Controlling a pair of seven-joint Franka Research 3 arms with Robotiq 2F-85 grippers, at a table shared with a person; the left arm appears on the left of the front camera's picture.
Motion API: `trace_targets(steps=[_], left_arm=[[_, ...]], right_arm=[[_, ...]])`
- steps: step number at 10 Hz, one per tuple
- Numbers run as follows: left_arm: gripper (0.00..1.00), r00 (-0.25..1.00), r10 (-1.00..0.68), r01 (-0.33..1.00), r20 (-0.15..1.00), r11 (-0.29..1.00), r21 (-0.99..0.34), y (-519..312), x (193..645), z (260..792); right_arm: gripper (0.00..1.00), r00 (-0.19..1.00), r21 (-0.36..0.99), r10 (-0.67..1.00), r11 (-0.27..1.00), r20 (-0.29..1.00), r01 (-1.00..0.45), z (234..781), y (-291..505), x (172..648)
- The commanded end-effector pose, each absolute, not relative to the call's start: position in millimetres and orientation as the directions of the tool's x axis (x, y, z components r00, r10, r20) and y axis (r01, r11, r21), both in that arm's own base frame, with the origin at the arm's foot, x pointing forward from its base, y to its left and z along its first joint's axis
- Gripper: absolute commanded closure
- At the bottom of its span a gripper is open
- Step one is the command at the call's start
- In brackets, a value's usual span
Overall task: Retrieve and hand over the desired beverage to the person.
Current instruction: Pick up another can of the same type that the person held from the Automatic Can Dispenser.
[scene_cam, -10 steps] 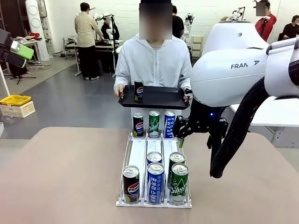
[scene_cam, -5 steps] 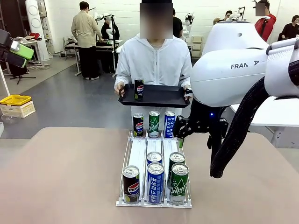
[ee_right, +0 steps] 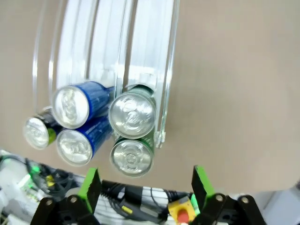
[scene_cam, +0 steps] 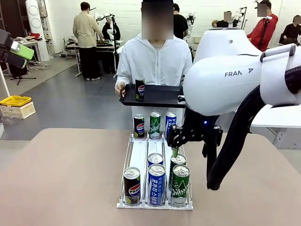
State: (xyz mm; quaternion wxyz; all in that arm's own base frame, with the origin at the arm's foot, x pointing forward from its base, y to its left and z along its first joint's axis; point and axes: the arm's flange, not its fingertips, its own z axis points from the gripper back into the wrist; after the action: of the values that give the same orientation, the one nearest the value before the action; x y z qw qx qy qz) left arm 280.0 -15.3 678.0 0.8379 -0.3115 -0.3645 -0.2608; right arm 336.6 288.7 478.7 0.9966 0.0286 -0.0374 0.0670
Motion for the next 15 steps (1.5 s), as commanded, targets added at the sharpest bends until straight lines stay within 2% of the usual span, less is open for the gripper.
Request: trace_targets(steps=[1,6,15], left_arm=[[0.0,0.589,-0.209,0.678,0.781,0.653,-0.337,-15,281,678],[0.0,0.589,-0.209,0.678,0.781,0.653,-0.337,-15,281,678],[0.0,0.589,-0.209,0.678,0.781,0.653,-0.337,-15,281,678]], right_arm=[[0.0,0.994,0.039,0.062,0.997,0.084,-0.066,465,303,313],[0.0,0.999,0.037,-0.041,0.999,0.034,0.039,434,304,307],[0.0,0.999,0.064,-0.037,0.997,-0.016,0.038,422,299,333]])
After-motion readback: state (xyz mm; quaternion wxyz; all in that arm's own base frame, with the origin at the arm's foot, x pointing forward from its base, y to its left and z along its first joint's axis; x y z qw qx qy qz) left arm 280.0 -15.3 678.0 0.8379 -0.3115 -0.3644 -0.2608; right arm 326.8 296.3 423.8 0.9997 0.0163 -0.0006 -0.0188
